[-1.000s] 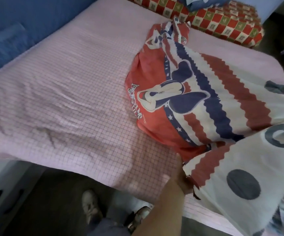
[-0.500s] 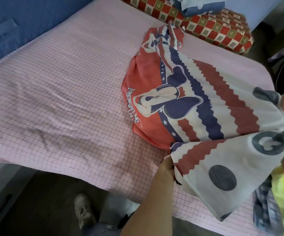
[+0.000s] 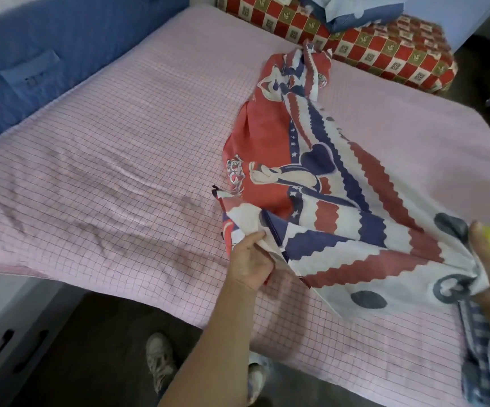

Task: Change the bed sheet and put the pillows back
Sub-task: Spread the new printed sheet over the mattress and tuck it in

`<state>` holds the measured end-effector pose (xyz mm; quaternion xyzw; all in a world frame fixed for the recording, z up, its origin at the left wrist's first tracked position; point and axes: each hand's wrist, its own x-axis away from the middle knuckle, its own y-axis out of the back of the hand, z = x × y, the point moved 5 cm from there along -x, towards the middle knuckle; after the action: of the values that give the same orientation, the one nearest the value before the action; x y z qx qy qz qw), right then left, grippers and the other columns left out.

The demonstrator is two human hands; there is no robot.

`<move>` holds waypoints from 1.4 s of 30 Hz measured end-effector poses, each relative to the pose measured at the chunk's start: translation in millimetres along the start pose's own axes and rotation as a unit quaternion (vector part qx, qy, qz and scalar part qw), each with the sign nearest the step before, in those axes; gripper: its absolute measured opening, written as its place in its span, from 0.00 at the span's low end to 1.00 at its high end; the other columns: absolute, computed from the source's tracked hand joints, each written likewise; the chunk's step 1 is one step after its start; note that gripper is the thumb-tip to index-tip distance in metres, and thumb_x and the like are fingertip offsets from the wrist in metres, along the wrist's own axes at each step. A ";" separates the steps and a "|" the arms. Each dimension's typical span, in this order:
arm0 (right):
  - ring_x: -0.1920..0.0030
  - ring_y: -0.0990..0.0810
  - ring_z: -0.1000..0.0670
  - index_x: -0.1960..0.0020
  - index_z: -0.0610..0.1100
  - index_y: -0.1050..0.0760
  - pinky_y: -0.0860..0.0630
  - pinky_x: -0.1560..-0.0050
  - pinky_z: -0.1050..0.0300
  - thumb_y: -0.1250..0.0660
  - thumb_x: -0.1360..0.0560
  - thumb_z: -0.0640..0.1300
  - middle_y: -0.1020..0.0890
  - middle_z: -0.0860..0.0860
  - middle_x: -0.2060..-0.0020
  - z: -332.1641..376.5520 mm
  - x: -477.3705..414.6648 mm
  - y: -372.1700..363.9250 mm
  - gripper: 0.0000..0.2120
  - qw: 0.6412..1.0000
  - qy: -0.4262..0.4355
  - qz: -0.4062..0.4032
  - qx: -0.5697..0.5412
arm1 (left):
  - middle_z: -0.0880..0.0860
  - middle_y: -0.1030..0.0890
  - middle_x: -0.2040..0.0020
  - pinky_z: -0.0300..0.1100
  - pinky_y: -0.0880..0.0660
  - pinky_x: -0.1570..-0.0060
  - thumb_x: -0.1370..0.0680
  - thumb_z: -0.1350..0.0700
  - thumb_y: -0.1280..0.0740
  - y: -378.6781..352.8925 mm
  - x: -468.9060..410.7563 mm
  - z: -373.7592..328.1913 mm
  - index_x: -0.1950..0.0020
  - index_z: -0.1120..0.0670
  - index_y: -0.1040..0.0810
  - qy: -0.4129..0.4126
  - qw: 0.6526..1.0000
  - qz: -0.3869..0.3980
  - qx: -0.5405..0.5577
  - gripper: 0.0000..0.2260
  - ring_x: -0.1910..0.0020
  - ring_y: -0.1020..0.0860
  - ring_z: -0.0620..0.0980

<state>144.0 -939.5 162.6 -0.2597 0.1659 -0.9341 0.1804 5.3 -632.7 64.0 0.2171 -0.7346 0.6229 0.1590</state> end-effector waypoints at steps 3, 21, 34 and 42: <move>0.43 0.19 0.49 0.36 0.46 0.24 0.21 0.46 0.51 0.41 0.23 0.58 0.21 0.48 0.38 -41.6 15.0 26.6 0.22 0.972 -0.050 -0.198 0.115 | 0.58 0.19 0.52 0.52 0.27 0.43 0.33 0.68 0.35 33.5 13.0 0.9 0.47 0.60 0.21 0.067 0.990 -0.018 -0.124 0.16 0.50 0.21 0.57; 0.51 0.27 0.47 0.50 0.44 0.24 0.32 0.49 0.56 0.30 0.29 0.60 0.24 0.49 0.56 -245.5 -51.8 -114.9 0.20 0.854 -0.181 -0.109 0.475 | 0.59 0.22 0.39 0.47 0.23 0.52 0.23 0.51 0.30 232.6 36.1 -83.1 0.35 0.65 0.28 0.138 0.780 -0.352 -0.499 0.22 0.44 0.22 0.56; 0.47 0.23 0.46 0.44 0.42 0.30 0.26 0.43 0.53 0.24 0.31 0.50 0.23 0.50 0.53 -362.7 -94.7 -190.6 0.22 0.864 -0.203 -0.103 0.449 | 0.52 0.19 0.62 0.37 0.29 0.65 0.22 0.53 0.32 226.6 -38.4 -83.1 0.55 0.56 0.20 0.155 0.716 -0.198 -0.651 0.07 0.59 0.21 0.51; 0.65 0.23 0.51 0.54 0.40 0.28 0.24 0.69 0.66 0.26 0.29 0.39 0.21 0.45 0.62 -276.2 -77.4 -186.4 0.11 0.932 -0.150 -0.163 0.288 | 0.50 0.21 0.65 0.36 0.28 0.71 0.25 0.46 0.28 180.3 -41.1 -70.4 0.54 0.51 0.21 0.260 0.693 -0.090 -0.667 0.10 0.70 0.23 0.44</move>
<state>8.7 -683.0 -18.9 -0.3569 -0.1835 -0.9087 0.1152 -55.4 -535.1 -97.1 -0.0515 -0.8635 -0.0165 0.5015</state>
